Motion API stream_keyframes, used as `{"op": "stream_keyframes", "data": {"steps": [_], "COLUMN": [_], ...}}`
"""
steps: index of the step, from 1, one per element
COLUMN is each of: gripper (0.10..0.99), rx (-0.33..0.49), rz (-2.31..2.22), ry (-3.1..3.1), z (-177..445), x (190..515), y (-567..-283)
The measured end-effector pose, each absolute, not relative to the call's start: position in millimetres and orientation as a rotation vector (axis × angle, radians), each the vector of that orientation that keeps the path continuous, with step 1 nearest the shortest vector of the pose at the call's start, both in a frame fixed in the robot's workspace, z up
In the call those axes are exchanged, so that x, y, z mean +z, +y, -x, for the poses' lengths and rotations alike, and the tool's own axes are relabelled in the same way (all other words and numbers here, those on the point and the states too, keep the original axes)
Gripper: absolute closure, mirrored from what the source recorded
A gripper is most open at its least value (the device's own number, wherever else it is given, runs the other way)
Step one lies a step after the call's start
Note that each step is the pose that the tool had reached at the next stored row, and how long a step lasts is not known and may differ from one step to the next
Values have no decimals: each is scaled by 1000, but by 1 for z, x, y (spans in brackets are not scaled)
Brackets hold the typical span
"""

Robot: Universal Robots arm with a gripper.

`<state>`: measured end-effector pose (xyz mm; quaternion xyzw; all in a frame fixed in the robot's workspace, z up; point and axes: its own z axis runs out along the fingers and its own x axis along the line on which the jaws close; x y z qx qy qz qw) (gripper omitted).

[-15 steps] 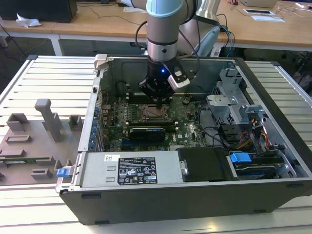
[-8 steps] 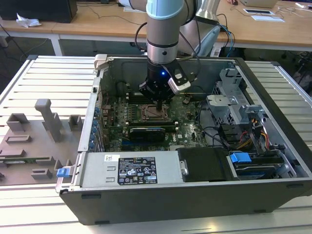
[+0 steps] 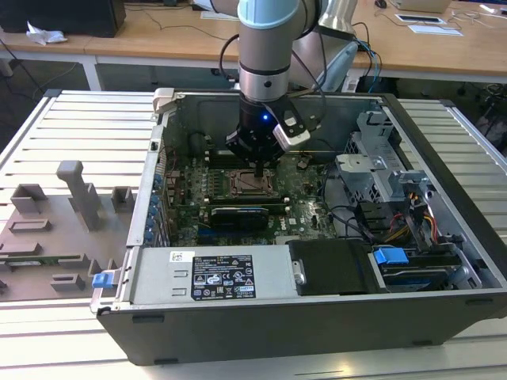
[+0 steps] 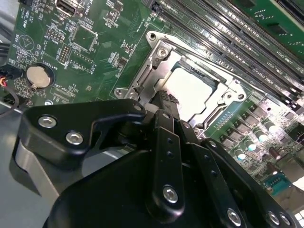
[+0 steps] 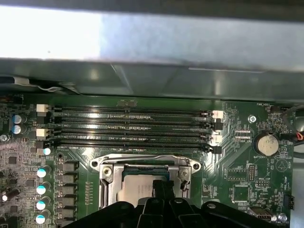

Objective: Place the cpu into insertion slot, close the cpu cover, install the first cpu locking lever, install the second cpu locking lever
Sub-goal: 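Install the first cpu locking lever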

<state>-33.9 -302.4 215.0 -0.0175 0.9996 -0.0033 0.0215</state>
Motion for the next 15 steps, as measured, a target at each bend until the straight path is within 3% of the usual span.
{"op": "stream_keyframes", "data": {"steps": [15], "gripper": [980], "rx": [-10], "rz": [54], "ry": [3098], "z": [34], "x": [225], "y": [-302]}}
